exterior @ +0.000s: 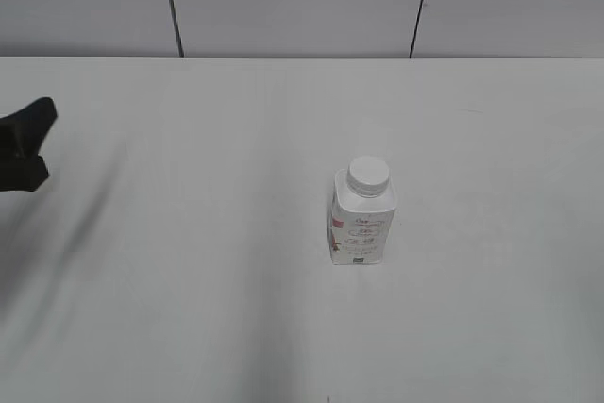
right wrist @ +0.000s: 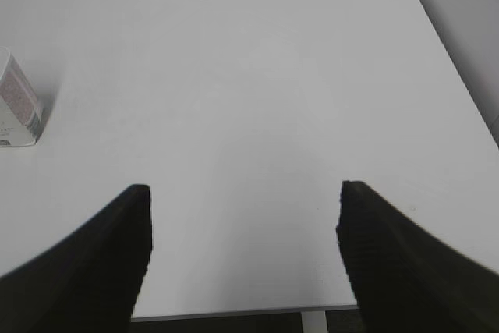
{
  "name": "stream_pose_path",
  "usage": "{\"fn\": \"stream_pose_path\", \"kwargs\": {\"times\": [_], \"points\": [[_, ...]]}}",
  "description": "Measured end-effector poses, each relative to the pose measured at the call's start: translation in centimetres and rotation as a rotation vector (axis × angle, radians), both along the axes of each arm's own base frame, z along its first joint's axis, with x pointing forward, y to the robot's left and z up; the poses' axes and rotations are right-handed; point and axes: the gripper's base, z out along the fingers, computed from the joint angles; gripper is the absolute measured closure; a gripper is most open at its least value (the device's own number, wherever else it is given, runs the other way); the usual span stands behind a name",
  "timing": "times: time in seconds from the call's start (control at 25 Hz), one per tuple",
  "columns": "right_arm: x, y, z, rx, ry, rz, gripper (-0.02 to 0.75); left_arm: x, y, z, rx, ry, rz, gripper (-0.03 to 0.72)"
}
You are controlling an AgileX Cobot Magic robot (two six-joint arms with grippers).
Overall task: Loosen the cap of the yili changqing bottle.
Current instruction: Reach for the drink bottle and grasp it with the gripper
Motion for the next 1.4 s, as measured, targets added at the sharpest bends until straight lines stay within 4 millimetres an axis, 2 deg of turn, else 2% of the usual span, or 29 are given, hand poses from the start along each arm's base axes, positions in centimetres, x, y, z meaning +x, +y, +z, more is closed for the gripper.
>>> {"fn": "stream_pose_path", "kwargs": {"times": [0.24,0.52,0.72,0.88,1.16,1.4], "points": [[0.0,0.0,0.0,0.0,0.0,0.0,0.153,3.2,-2.2,-2.3,0.043,0.072,-0.244,0.207],[0.0,0.0,0.0,0.0,0.0,0.0,0.153,5.4,-5.1,-5.0,0.108,0.119,-0.655,0.205],[0.0,0.0,0.0,0.0,0.0,0.0,0.153,6.9,-7.1,-6.8,0.096,0.149,-0.871,0.139],[0.0,0.0,0.0,0.0,0.0,0.0,0.153,7.8,-9.5,-7.0,0.102,0.131,-0.958,0.082],[0.0,0.0,0.0,0.0,0.0,0.0,0.153,8.6,-14.1,-5.6,0.167,0.048,-1.075,0.081],[0.0,0.0,0.0,0.0,0.0,0.0,0.153,8.5,-16.9,-5.0,0.21,0.017,-1.13,0.087]]}}
